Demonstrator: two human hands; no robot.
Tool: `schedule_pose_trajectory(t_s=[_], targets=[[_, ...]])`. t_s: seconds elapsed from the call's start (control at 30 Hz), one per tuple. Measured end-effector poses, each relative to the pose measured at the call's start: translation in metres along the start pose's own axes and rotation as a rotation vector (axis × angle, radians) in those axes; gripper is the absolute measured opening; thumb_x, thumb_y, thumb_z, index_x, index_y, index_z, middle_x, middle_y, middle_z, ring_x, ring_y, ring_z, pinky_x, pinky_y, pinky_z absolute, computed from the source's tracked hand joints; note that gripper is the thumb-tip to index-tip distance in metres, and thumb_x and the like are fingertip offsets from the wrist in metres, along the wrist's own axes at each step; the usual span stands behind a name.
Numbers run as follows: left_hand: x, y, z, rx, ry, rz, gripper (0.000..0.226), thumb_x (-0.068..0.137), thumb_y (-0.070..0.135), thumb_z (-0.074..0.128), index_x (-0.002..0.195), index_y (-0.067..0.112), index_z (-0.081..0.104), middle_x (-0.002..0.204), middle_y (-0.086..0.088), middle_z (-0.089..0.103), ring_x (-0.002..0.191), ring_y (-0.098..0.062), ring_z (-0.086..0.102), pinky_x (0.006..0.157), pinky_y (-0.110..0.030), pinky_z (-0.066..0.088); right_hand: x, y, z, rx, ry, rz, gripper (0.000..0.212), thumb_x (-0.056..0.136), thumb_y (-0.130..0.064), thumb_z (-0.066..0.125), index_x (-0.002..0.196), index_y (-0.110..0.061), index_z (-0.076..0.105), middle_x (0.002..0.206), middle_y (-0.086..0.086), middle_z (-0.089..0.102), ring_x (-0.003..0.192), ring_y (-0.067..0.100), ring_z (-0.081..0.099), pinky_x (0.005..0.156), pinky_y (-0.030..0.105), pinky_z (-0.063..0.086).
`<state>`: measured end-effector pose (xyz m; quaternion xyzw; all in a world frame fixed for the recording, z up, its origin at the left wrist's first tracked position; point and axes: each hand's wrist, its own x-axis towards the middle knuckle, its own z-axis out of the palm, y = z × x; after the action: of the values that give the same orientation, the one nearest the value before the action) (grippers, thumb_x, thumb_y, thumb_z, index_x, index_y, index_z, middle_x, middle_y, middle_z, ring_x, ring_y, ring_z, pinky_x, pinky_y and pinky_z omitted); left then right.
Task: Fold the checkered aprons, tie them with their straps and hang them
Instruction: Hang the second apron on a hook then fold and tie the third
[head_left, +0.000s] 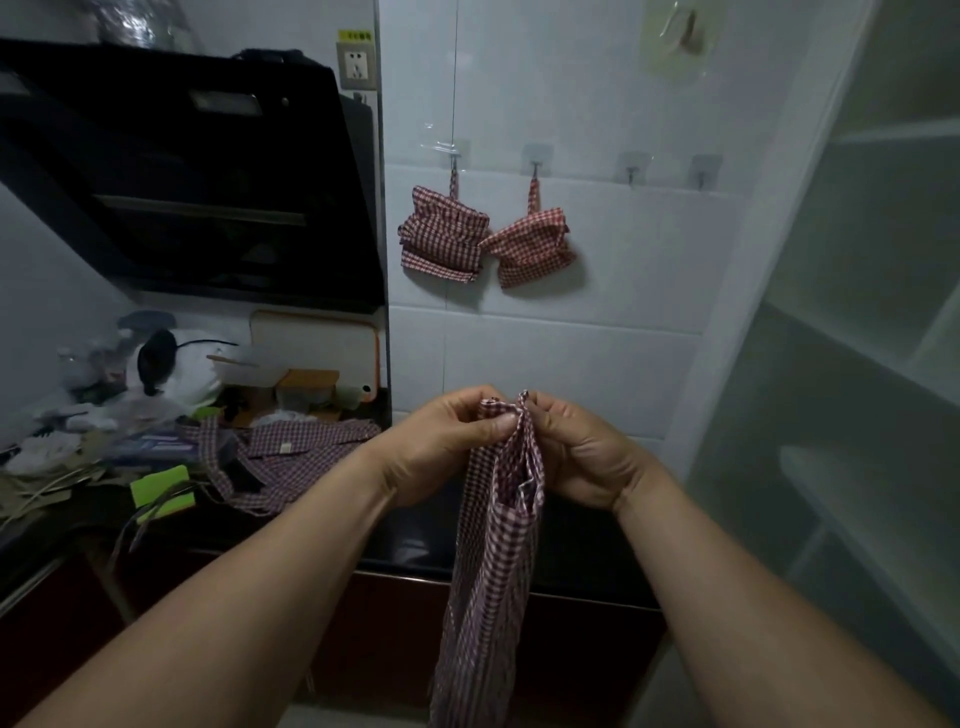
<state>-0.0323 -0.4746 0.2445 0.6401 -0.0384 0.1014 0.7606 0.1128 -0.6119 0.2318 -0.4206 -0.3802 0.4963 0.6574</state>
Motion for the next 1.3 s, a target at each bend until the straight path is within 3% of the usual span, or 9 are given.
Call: schedule_pose_trajectory(t_s=[0.13,0.3,0.47,0.57,0.67,0.83,0.97,1.17,1.3], targets=[[0.000,0.001,0.002,0.044,-0.001,0.009,0.011,0.093,0.013,0.071,0.097,0.006,0.064,0.088,-0.006,0.066,0.083,-0.015,0.064,0.080,-0.026,0.053,0.007,0.009,-0.003,0.033,0.027,-0.005,0.058,0.095,-0.026,0.070,0.139,-0.002,0.041,0.112,0.021,0.059,0.099,0.027,0.060,0.094,0.038,0.052],[-0.002,0.002,0.000,0.110,0.019,0.024,0.024,0.089,0.012,0.069,0.107,-0.003,0.061,0.091,-0.005,0.068,0.087,-0.015,0.064,0.086,-0.029,0.053,0.008,0.010,0.001,0.049,0.036,0.005,0.040,0.076,-0.027,0.091,0.101,-0.010,0.065,0.106,0.018,0.066,0.094,0.026,0.062,0.094,0.039,0.049],[-0.004,-0.002,0.002,0.098,0.042,0.039,0.037,0.087,0.011,0.070,0.122,0.004,0.060,0.101,-0.004,0.072,0.095,-0.015,0.069,0.088,-0.026,0.055,0.008,0.011,0.004,-0.018,-0.015,0.117,0.062,0.098,-0.025,0.070,0.144,0.009,0.046,0.144,0.036,0.040,0.134,0.045,0.036,0.126,0.064,0.009],[-0.004,-0.001,0.000,0.142,0.033,0.023,0.030,0.090,0.011,0.069,0.119,0.003,0.066,0.102,-0.002,0.074,0.099,-0.014,0.070,0.091,-0.025,0.054,-0.001,0.004,0.013,-0.055,-0.026,0.215,0.060,0.073,-0.035,0.093,0.122,-0.004,0.074,0.126,0.022,0.067,0.119,0.033,0.061,0.119,0.051,0.037],[-0.003,-0.001,-0.003,0.163,0.056,0.037,0.013,0.097,0.004,0.065,0.108,0.000,0.059,0.096,-0.004,0.069,0.092,-0.013,0.066,0.088,-0.025,0.054,-0.009,-0.001,0.023,-0.101,-0.007,0.189,0.027,0.068,-0.032,0.084,0.091,-0.016,0.085,0.096,0.004,0.080,0.089,0.013,0.076,0.085,0.028,0.060],[-0.001,0.000,-0.014,0.159,0.170,0.034,0.012,0.097,0.012,0.068,0.086,0.015,0.062,0.095,-0.004,0.069,0.092,-0.018,0.066,0.091,-0.036,0.051,-0.015,-0.004,0.021,-0.404,0.421,-0.003,0.068,0.084,-0.060,0.058,0.122,-0.004,0.065,0.113,0.017,0.076,0.110,0.027,0.072,0.097,0.042,0.055],[-0.006,0.003,-0.029,0.191,0.262,0.018,0.009,0.099,0.018,0.067,0.091,0.016,0.065,0.100,-0.004,0.073,0.095,-0.020,0.069,0.094,-0.042,0.052,-0.039,-0.029,0.009,-0.451,0.397,-0.240,0.070,0.075,-0.085,0.061,0.112,-0.025,0.060,0.120,0.017,0.071,0.106,0.030,0.072,0.091,0.044,0.056],[-0.003,0.002,-0.048,0.208,0.328,0.035,0.011,0.099,0.018,0.068,0.089,0.017,0.064,0.098,-0.005,0.073,0.093,-0.021,0.069,0.087,-0.038,0.052,-0.046,-0.047,0.020,-1.284,0.311,-0.185,0.039,0.080,-0.060,0.079,0.106,-0.034,0.066,0.102,-0.013,0.070,0.095,0.006,0.067,0.089,0.034,0.053],[-0.005,-0.001,-0.060,0.219,0.339,0.013,0.009,0.099,0.020,0.068,0.092,0.016,0.065,0.101,-0.005,0.074,0.094,-0.020,0.071,0.084,-0.035,0.052,-0.033,-0.037,0.012,-1.492,0.238,-0.047,0.026,0.087,-0.050,0.077,0.105,-0.033,0.073,0.102,-0.016,0.074,0.096,0.001,0.067,0.093,0.038,0.055]])
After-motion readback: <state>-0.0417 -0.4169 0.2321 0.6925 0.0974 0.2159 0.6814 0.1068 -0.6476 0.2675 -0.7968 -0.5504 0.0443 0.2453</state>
